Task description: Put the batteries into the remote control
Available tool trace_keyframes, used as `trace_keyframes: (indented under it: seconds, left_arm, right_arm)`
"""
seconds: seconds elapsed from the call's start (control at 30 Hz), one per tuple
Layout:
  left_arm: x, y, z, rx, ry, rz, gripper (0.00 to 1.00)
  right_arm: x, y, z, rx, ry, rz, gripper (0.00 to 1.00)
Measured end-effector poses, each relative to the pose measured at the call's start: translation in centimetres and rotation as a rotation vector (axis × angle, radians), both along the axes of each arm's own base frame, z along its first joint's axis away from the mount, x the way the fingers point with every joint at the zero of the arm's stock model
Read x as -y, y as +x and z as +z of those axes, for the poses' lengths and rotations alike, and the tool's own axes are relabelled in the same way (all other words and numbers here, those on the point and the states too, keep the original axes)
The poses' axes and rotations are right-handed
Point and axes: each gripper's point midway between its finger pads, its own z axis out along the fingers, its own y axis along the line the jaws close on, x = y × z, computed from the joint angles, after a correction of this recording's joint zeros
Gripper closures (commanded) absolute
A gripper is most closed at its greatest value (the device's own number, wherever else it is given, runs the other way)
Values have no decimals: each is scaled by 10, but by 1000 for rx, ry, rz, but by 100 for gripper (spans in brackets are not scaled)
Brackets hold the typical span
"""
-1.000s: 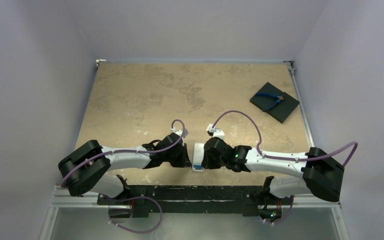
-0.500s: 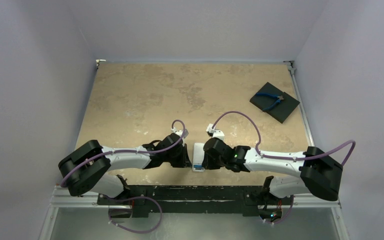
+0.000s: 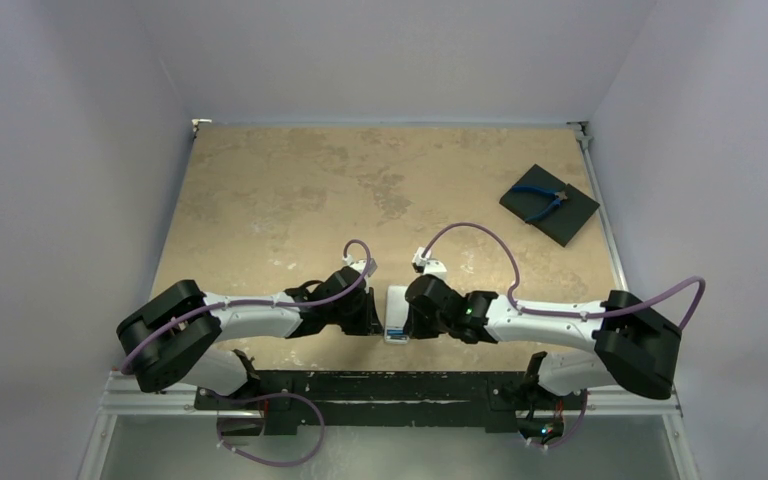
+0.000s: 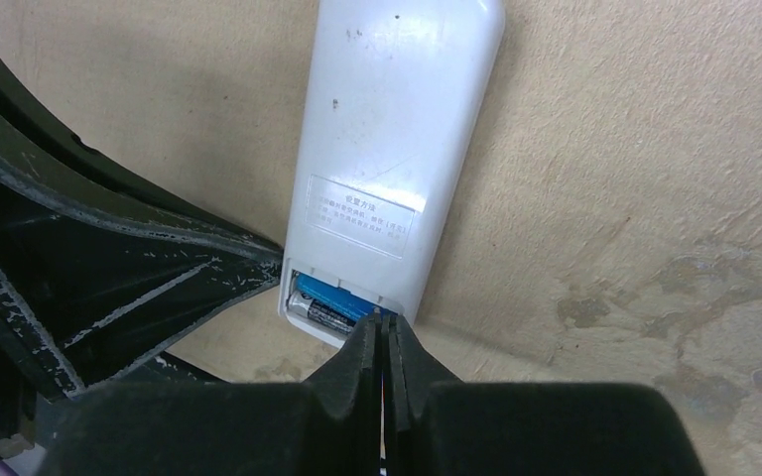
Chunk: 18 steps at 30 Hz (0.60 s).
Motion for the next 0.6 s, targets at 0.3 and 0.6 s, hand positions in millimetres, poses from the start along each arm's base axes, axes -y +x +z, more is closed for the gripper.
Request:
trace_keyframes:
  seconds: [0.3, 0.6]
  left_arm:
    - [0, 0, 0, -1, 1, -1, 98]
    - [2, -1, 0, 6, 12, -3, 98]
  right_arm:
    - [-1, -2, -2, 2, -9, 38, 100]
    - [-5, 0, -4, 26, -117, 102, 100]
